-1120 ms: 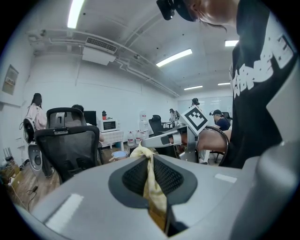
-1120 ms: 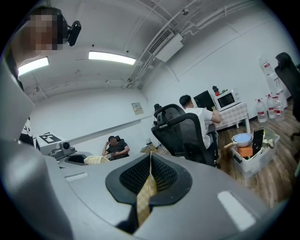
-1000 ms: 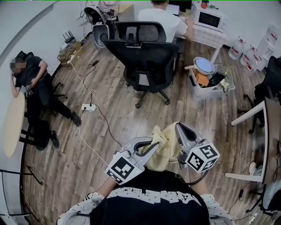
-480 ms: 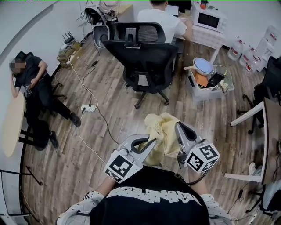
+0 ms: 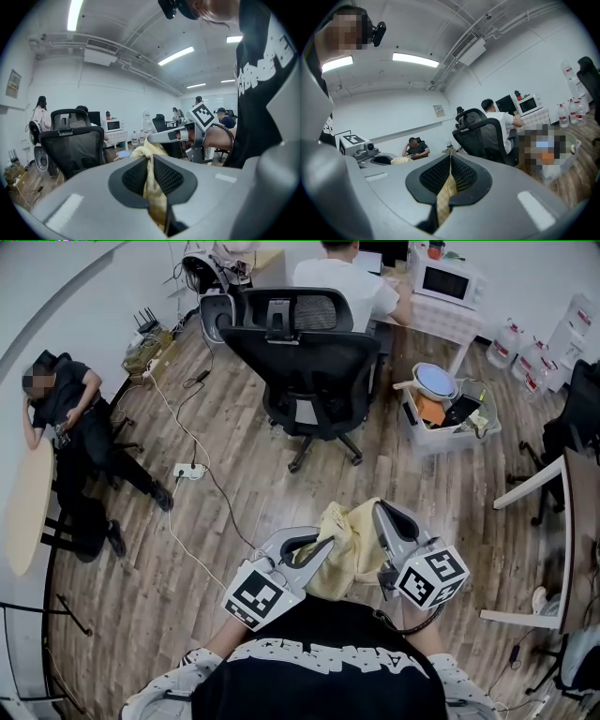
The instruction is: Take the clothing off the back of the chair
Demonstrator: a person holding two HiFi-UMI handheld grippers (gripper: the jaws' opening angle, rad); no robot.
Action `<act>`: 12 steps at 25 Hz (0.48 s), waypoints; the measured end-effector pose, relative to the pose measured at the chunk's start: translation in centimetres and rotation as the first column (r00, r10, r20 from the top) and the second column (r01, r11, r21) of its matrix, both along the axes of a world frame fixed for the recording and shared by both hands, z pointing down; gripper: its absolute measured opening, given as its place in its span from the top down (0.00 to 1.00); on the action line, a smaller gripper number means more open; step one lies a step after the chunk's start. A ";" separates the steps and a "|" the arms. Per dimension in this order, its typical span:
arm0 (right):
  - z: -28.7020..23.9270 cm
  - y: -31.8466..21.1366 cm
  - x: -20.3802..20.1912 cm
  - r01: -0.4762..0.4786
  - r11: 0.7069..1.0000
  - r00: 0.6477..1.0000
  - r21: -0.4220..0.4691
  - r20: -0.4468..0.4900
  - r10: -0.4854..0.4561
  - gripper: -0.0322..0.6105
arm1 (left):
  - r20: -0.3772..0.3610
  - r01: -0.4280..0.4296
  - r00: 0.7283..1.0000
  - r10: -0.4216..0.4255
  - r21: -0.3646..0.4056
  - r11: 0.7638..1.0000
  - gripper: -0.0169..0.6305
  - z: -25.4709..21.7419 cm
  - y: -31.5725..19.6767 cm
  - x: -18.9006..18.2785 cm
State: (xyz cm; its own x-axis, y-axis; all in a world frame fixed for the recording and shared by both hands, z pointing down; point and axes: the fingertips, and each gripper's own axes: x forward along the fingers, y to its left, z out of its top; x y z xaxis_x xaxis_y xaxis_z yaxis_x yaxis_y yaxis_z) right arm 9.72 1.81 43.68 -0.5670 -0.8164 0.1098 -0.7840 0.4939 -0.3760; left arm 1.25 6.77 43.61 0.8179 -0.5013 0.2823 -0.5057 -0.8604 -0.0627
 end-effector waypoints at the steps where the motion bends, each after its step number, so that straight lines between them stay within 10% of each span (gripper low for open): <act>1: 0.0 0.0 -0.1 0.004 1.000 1.000 0.002 -0.002 -0.004 0.92 | 0.002 0.001 1.000 -0.001 0.000 1.000 0.94 0.1 0.0 0.0; 12: 0.0 0.0 -0.8 0.016 1.000 1.000 0.004 -0.024 -0.016 0.92 | 0.017 0.006 1.000 -0.006 0.006 1.000 0.94 0.1 -0.2 -0.8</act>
State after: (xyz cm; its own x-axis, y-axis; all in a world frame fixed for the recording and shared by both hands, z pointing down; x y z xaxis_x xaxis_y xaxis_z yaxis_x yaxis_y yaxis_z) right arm 8.87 1.79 43.66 -0.5768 -0.8079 0.1207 -0.7851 0.5075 -0.3551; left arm 0.50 6.55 43.69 0.8100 -0.5082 0.2928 -0.5099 -0.8568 -0.0765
